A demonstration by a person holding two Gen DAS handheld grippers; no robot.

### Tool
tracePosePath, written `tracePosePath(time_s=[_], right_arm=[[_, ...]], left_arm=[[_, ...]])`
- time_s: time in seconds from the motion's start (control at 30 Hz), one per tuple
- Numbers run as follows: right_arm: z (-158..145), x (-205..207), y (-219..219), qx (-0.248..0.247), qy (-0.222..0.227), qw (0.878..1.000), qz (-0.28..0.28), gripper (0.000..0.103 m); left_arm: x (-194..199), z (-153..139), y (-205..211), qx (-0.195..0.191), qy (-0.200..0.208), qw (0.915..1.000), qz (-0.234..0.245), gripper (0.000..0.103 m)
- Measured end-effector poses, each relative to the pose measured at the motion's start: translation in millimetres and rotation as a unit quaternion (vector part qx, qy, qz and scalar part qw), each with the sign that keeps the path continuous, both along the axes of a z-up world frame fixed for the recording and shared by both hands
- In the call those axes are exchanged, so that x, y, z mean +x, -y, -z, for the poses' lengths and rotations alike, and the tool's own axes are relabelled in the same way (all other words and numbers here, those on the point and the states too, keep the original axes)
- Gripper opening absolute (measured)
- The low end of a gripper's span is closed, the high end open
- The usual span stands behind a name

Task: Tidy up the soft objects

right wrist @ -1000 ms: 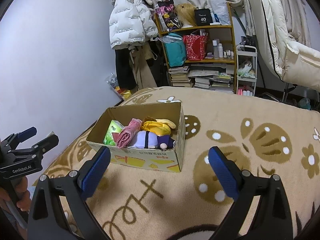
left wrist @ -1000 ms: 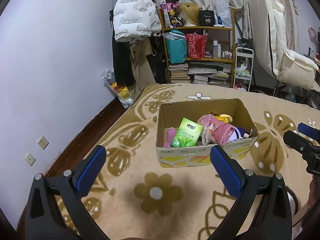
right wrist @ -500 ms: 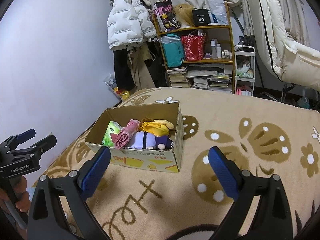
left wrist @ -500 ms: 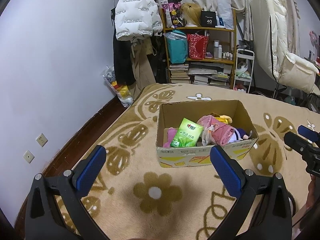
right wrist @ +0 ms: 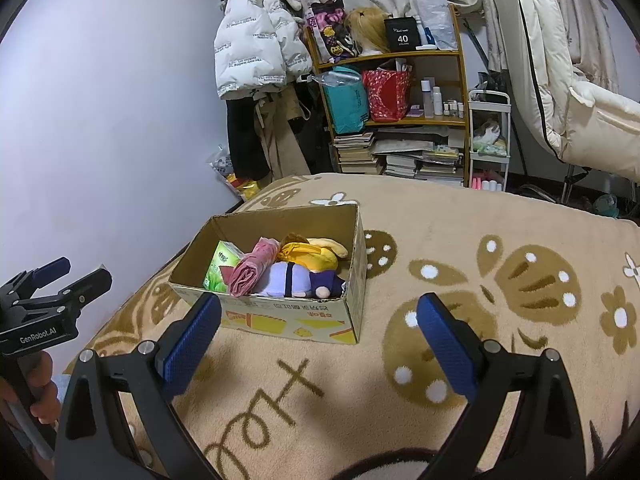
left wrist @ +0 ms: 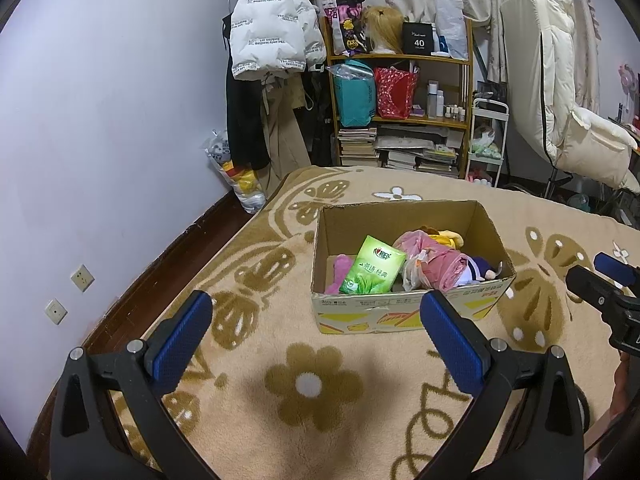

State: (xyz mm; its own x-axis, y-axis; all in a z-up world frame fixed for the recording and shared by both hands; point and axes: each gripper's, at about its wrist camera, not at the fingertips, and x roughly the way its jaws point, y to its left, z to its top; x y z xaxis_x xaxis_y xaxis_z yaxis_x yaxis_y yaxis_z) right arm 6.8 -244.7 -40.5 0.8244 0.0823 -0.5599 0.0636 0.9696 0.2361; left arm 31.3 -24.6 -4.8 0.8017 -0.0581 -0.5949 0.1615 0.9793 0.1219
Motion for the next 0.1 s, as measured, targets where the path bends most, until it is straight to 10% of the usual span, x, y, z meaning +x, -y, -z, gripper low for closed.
tracePosePath(time_s=[0.1], right_arm=[[0.0, 0.3, 0.0, 0.001, 0.000, 1.000, 0.000, 0.102]], left_arm=[[0.4, 0.1, 0.2, 0.000, -0.001, 1.0000, 0.000, 0.103]])
